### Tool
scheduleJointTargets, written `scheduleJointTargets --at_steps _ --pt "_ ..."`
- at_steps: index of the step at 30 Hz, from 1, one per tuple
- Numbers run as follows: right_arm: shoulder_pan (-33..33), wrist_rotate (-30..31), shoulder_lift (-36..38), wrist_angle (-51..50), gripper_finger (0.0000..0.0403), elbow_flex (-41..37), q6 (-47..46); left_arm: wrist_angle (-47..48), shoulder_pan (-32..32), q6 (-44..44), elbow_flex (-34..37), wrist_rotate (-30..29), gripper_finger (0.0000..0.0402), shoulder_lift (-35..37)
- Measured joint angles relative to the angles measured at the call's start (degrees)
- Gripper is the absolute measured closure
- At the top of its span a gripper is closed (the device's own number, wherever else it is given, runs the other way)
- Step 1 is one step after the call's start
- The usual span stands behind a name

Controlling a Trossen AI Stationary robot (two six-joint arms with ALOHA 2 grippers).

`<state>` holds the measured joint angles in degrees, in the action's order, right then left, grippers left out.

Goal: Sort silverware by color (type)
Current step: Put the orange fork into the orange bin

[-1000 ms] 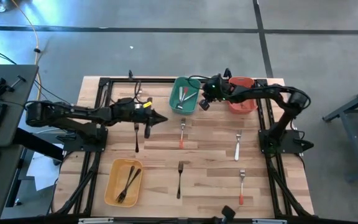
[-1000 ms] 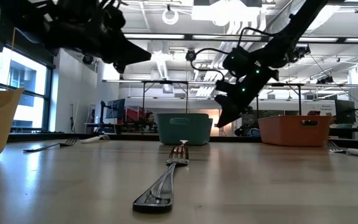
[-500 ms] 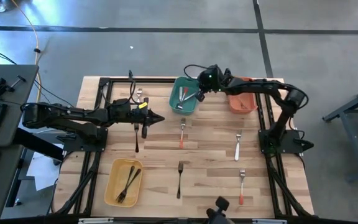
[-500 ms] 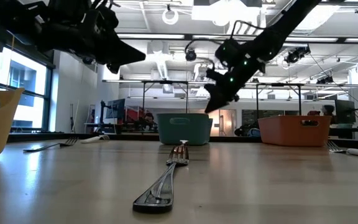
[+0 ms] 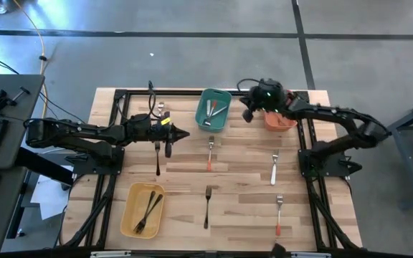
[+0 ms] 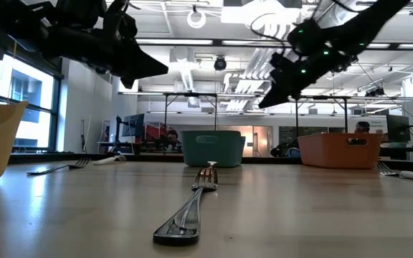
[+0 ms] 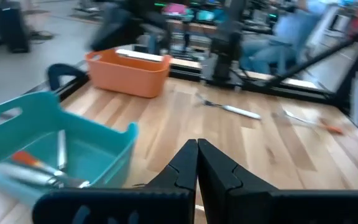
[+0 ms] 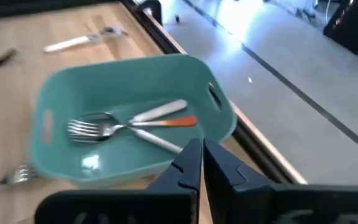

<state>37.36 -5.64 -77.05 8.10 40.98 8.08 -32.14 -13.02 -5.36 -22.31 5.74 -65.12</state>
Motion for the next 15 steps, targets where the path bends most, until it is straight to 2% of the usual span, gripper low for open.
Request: scheduleJointTargets --at_steps 6,15 --pt "-1.5 -1.4 8.4 5.0 0.0403 -9.6 -0.6 -0.2 0.0 0.1 0.0 -3.4 0.0401 0.0" --pt "-1.8 -6.6 10.2 5.0 0.0403 -10.8 -0.8 2.7 -1.0 3.7 -0.1 -6.0 0.0401 0.0"
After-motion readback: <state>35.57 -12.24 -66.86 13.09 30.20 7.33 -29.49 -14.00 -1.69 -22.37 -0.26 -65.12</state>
